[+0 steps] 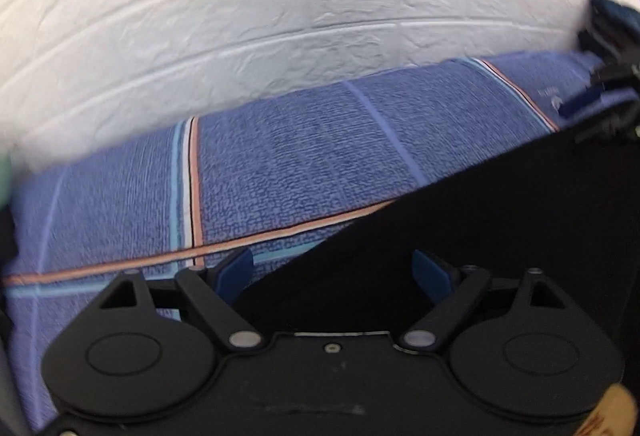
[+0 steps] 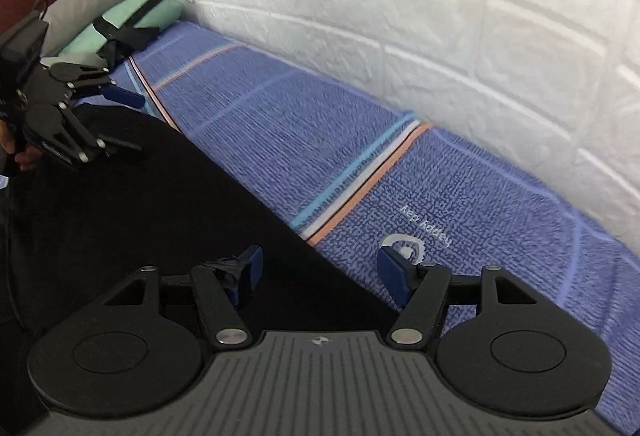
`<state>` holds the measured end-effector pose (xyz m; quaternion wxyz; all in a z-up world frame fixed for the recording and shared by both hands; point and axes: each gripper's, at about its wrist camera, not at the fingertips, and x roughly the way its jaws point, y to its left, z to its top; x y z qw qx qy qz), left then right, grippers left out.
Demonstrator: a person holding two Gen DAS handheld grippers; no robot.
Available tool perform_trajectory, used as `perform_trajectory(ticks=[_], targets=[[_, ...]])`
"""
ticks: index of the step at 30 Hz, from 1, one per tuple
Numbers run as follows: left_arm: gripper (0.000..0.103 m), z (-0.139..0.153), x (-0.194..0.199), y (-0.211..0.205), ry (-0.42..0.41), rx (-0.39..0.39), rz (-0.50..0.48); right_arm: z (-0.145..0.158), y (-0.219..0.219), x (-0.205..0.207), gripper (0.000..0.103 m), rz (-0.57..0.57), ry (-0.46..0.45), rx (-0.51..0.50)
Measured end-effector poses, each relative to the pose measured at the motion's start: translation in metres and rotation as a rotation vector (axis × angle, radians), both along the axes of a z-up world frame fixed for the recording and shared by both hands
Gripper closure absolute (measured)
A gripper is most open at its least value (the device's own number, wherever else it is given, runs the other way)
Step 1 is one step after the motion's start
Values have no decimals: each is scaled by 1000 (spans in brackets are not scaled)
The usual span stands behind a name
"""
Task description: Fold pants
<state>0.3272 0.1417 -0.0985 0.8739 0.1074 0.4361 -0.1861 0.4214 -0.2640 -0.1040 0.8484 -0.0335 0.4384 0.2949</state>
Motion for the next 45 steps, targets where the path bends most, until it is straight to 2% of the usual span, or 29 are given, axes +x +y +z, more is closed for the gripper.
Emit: perform_trajectory(ticks=[1,2,3,4,7,12,13,15,19,21,23,24,25,26,28,31,33,35,37,38,39,40,41,43,45], targets=[[21,-2,1,4,6,-20,12,-1,0,0,0,7,-1,16],[35,-2,0,3,1,-32,21,-1,0,-1,2,16,5,29],[63,0,-3,3,-6,-48,13,0,0,-4,34,35,20,39],[78,1,-4,3,-12,-51,8,2,1,-6,87,50,36,44],[89,3,-7,-4,-26,-13,12,8,-3,-15,98,44,48,72],[94,9,5,-2,-48,-28,108,23,-3,-22,101,-65,-22,56],[102,10,4,-3,-50,-27,115,25,-2,-22,101,-75,-20,56],[103,15,2,-3,-63,-7,138,32,0,-25,101,-85,-26,47],[103,39,-16,7,-86,-66,160,45,-9,-41,100,-87,-37,71],[103,46,-26,7,-111,-55,150,54,-12,-53,100,-73,-56,83],[90,47,-31,9,-104,-58,124,57,-10,-56,100,-58,-74,60],[59,46,-32,10,-104,-61,108,58,-10,-58,100,-57,-76,51],[24,46,-33,10,-108,-54,88,58,-9,-59,100,-58,-78,50],[18,46,-35,10,-126,-37,74,58,-9,-60,100,-63,-79,55],[19,43,-32,7,-134,-21,25,58,-8,-60,100,-71,-80,66],[18,36,-22,2,-63,-27,-33,59,-10,-61,100,-73,-79,71],[17,21,-9,-1,-12,4,-57,60,-10,-63,100,-77,-76,73],[17,8,-4,2,38,17,-56,58,-10,-64,100,-80,-69,73],[17,-5,3,8,80,-4,-39,54,-11,-64,100,-79,-55,73],[18,-8,1,10,71,-18,-33,52,-10,-63,100,-77,-49,70],[25,-9,-1,10,61,-18,-36,50,-10,-62,100,-76,-43,67],[41,-8,-4,9,46,-17,-53,48,-11,-62,100,-80,-38,66],[51,-5,-9,6,33,-16,-64,46,-11,-60,100,-84,-33,68],[83,-1,-11,4,26,-16,-59,45,-13,-57,100,-101,-24,83],[89,3,-10,2,37,-36,-29,47,-12,-58,100,-106,-27,93]])
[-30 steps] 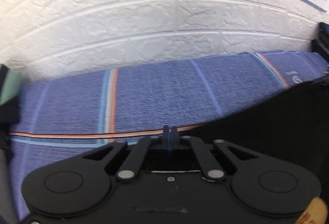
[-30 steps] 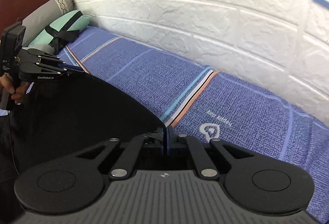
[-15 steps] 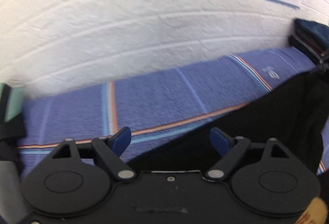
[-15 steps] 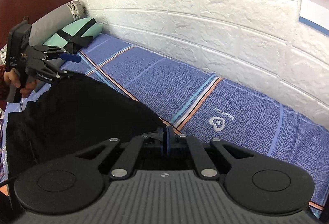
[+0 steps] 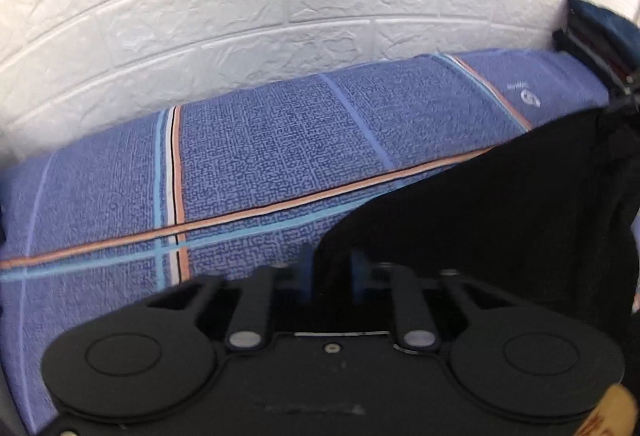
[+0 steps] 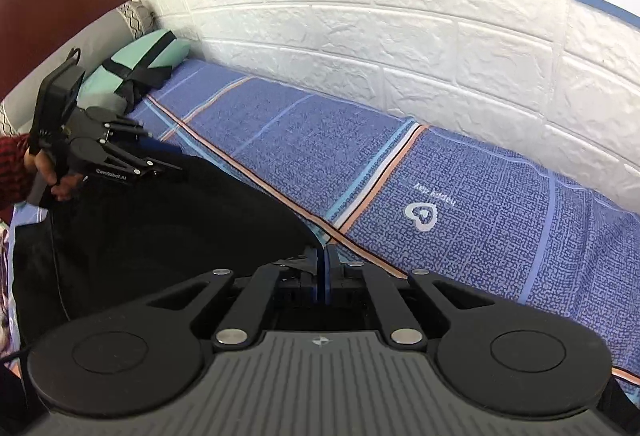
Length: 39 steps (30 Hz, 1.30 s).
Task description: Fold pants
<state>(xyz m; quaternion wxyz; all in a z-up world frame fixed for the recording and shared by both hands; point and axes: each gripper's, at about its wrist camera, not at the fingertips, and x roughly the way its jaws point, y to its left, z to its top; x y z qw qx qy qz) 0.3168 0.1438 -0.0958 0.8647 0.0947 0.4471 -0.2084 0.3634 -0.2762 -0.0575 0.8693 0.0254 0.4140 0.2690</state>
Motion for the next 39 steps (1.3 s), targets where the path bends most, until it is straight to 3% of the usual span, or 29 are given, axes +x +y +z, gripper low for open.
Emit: perform_trajectory(ticks=[7,11,13,16,21,23,27,29,30,31,34,39], targets=[[94,48,-45,13,-130,-77,91,32,10,-36,100,33,-63,18],[94,90,-106,16,-220,-127,138,51,10,-79,100,59,-111,54],[94,102,-140,10,-263,-116,133,56,11,-105,99,78,-134,63],[94,106,-194,7,-274,-108,146,56,12,-144,99,102,-151,90],[93,73,-276,-2,-212,-60,192,27,23,-205,99,143,-107,89],[90,51,-298,-3,-162,-59,235,7,30,-223,99,145,-62,92],[59,16,-319,1,-85,-78,354,-38,39,-237,96,70,48,85],[47,14,-329,7,-86,-115,408,-48,38,-243,94,27,40,99],[41,17,-335,11,-95,-132,428,-46,38,-244,89,10,33,107],[37,23,-343,12,-109,-144,448,-42,37,-246,73,-7,30,111],[32,31,-353,22,-152,-166,518,-30,32,-258,56,-61,-14,98],[32,32,-347,46,-137,-236,661,-29,17,-282,49,-188,-15,128]])
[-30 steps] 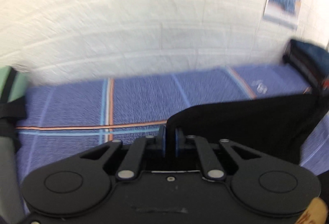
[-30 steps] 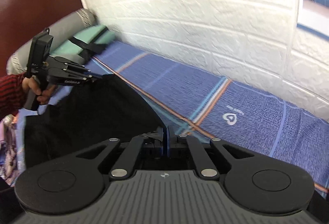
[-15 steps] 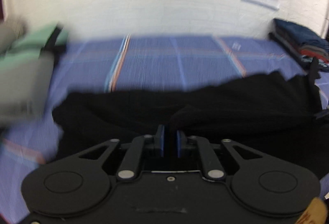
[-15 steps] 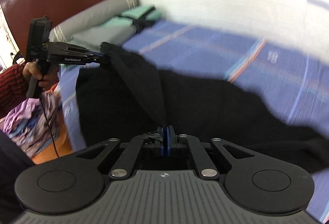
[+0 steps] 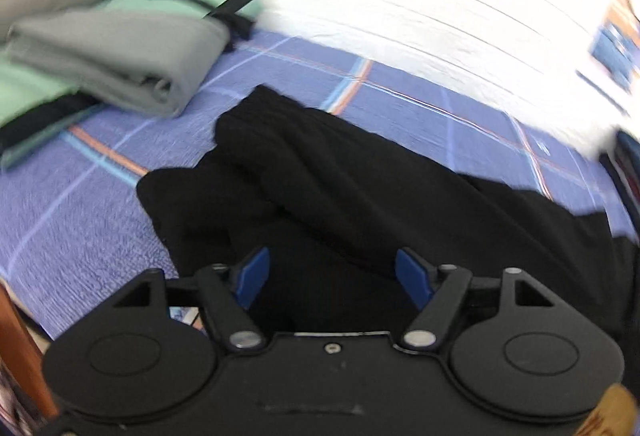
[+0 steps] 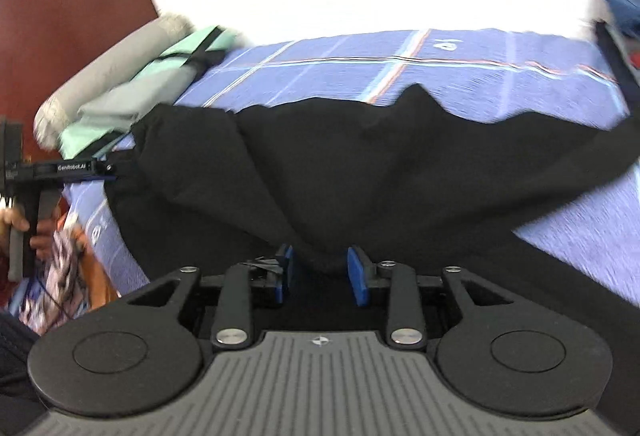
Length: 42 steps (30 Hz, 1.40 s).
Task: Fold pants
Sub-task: 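Grasp the black pants leg ends with both grippers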
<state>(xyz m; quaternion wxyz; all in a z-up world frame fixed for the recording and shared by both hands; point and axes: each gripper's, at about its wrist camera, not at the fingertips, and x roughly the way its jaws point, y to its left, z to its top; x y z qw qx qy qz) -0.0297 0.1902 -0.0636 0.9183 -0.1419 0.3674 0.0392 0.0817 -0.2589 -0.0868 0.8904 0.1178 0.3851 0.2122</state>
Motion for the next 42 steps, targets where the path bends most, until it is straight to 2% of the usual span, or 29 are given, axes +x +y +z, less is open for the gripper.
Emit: perform_trajectory(ticks=[3,7,13,17,21,23,24,25,26,27,28,29,31,38,42], targets=[[32,-3,10,10,10,-60,65,-6,-3,-6,47,-74,39,33],[32,-7,24,25,0,-81,113,-16,-5,-8,38,-127,88,116],[32,-15,52,47,4,-153,175,-23,-4,6,33,-202,137,213],[32,-19,63,51,3,-138,192,-25,-7,7,33,-257,145,260],[32,-21,74,50,6,-90,202,-29,-10,4,35,-314,152,305],[39,-21,81,47,13,-62,207,-30,-12,5,41,-341,153,312],[51,-22,86,46,18,-39,213,-31,-14,5,48,-359,157,314],[69,-22,90,43,23,-15,213,-31,-16,6,55,-373,164,319],[75,-21,93,42,22,-1,206,-32,-17,7,58,-385,169,327],[82,-20,96,41,18,15,209,-33,-18,7,66,-393,171,332],[87,-18,100,41,10,25,207,-34,-18,8,85,-397,169,323],[88,-16,102,41,3,31,204,-33,-18,8,92,-396,164,300],[90,-5,105,44,-18,28,204,-30,-18,12,95,-383,149,291],[92,50,71,43,-148,21,169,20,-28,-2,96,-348,-35,281],[91,56,41,40,-147,38,150,35,-36,-27,96,-314,-53,259]])
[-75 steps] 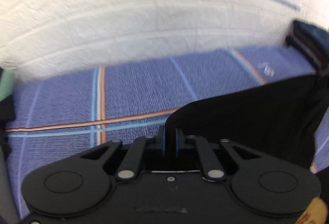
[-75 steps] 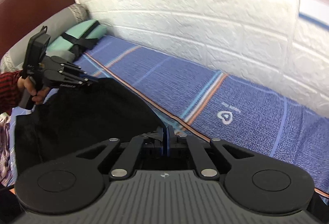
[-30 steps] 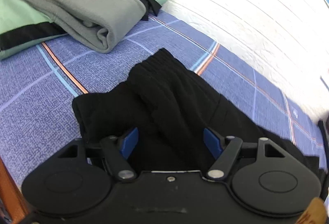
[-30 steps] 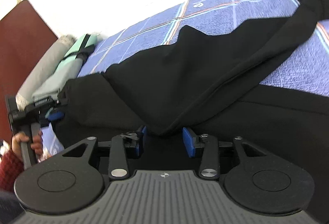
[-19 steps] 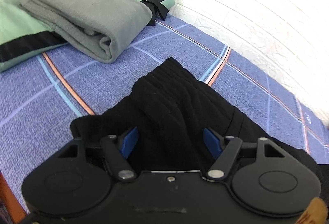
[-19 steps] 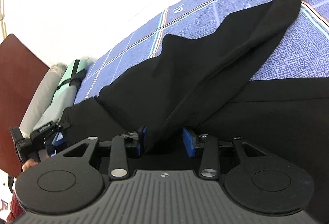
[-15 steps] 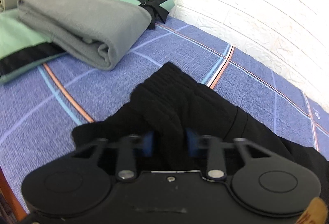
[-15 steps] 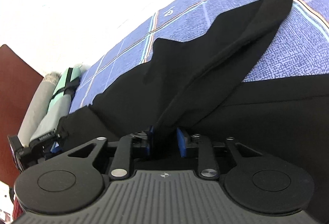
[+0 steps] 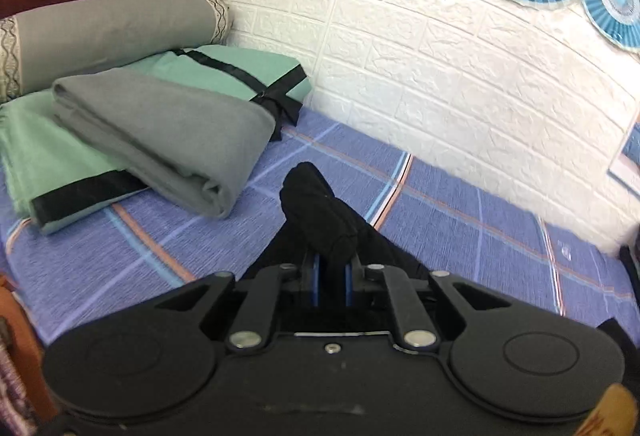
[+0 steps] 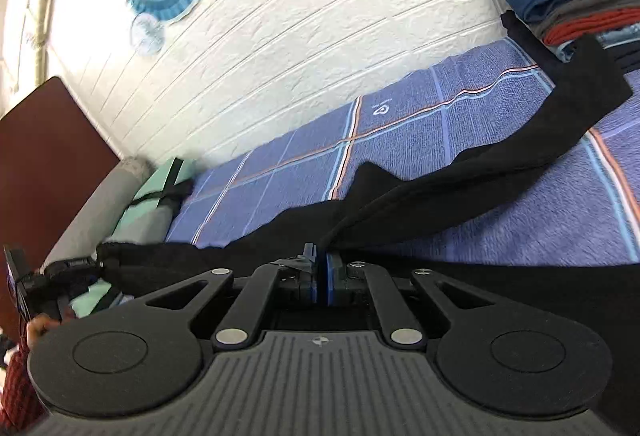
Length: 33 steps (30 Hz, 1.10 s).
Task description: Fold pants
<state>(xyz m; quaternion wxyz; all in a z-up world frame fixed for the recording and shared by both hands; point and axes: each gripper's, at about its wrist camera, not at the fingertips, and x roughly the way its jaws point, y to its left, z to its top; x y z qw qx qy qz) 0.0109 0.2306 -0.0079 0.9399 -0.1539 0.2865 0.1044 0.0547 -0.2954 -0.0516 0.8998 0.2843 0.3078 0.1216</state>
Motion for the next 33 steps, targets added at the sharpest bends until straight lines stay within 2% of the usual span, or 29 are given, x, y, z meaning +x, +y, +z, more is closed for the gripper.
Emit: perform_trajectory(ticks=[4,10,13,18,20,21,22,23,25,28,30,33], targets=[[91,-20,-26,1,39,2,27,-5,6,-24,96,46,52,-22],[87,-65,-34,12,149,-50,78,-42,16,-41,95,57,182,-4],[83,-70,-32,11,156,-43,68,-57,19,-40,95,50,229,-16],[77,-71,-33,11,145,-44,64,-59,20,-41,94,44,232,-7],[72,-67,-37,12,138,-47,71,-60,19,-43,93,48,236,-5],[52,-63,-38,13,131,-38,89,-60,19,-43,93,54,237,-8],[27,-60,-42,15,122,-17,124,-60,18,-43,89,60,236,-8],[23,-54,-46,17,102,-1,156,-59,17,-43,86,67,235,-6],[23,-43,-51,21,73,6,184,-56,14,-45,74,67,230,-8],[23,-28,-53,20,56,-4,178,-48,7,-49,63,27,210,-52],[23,-20,-50,10,46,2,133,-40,-1,-52,60,-17,181,-79],[23,-17,-38,-16,47,18,34,-35,-16,-53,49,-83,128,-93]])
